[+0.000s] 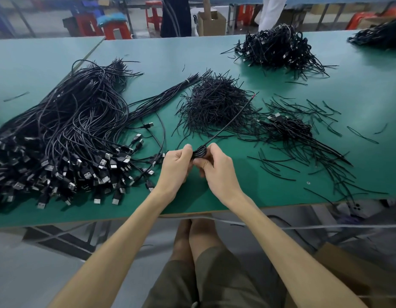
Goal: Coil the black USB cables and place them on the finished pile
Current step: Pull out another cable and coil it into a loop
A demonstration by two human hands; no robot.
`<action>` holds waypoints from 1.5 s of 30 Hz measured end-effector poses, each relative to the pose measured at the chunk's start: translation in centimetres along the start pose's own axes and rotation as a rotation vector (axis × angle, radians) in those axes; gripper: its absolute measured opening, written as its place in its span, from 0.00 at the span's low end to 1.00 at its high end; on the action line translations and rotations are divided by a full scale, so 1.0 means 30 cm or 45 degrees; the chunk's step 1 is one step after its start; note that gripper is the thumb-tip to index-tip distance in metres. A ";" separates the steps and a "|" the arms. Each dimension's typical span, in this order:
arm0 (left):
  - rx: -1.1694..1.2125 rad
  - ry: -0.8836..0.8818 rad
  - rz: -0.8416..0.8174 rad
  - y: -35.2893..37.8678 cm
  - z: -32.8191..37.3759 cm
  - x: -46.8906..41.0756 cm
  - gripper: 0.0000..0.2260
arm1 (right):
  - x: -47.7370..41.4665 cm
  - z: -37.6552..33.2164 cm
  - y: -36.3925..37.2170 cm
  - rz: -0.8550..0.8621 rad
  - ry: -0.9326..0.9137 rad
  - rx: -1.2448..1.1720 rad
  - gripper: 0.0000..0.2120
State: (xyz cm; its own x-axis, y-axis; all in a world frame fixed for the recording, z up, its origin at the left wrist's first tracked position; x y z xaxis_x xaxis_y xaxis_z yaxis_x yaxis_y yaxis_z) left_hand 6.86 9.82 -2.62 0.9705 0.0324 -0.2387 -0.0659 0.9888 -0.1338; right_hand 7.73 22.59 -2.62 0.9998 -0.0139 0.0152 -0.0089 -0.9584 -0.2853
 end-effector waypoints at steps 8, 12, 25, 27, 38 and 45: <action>-0.008 0.096 -0.032 0.007 0.016 0.015 0.26 | 0.000 -0.007 -0.024 0.101 0.013 -0.018 0.07; -0.059 0.171 -0.053 0.010 0.019 0.008 0.24 | -0.009 -0.013 -0.033 0.135 -0.001 -0.004 0.07; -0.304 0.454 -0.149 0.026 0.025 0.007 0.09 | -0.033 0.028 -0.054 0.225 0.177 -0.135 0.08; -0.432 0.561 -0.154 0.034 0.038 0.010 0.11 | -0.038 0.034 -0.056 0.231 0.189 -0.144 0.08; -0.722 0.574 -0.096 0.032 0.072 0.030 0.11 | -0.027 0.014 -0.062 0.189 0.092 -0.117 0.07; -0.714 0.643 -0.608 -0.008 0.156 -0.025 0.24 | -0.009 -0.020 -0.076 0.227 -0.076 -0.172 0.10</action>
State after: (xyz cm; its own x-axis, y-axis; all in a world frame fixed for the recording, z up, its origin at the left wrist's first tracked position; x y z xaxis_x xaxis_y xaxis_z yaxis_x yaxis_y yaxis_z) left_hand 7.24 10.23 2.09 0.7146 -0.5635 -0.4145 0.0872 0.6597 -0.7465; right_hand 7.45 24.59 -1.39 0.9815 -0.1733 -0.0817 -0.1838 -0.9719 -0.1471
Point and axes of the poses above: each hand's wrist, its own x-axis away from the middle knuckle, its own y-axis out of the palm, z = x × y, the point moved 5 cm from there along -x, towards the middle knuckle, and after that the axes turned 14 degrees about y, right-handed, at the moved point
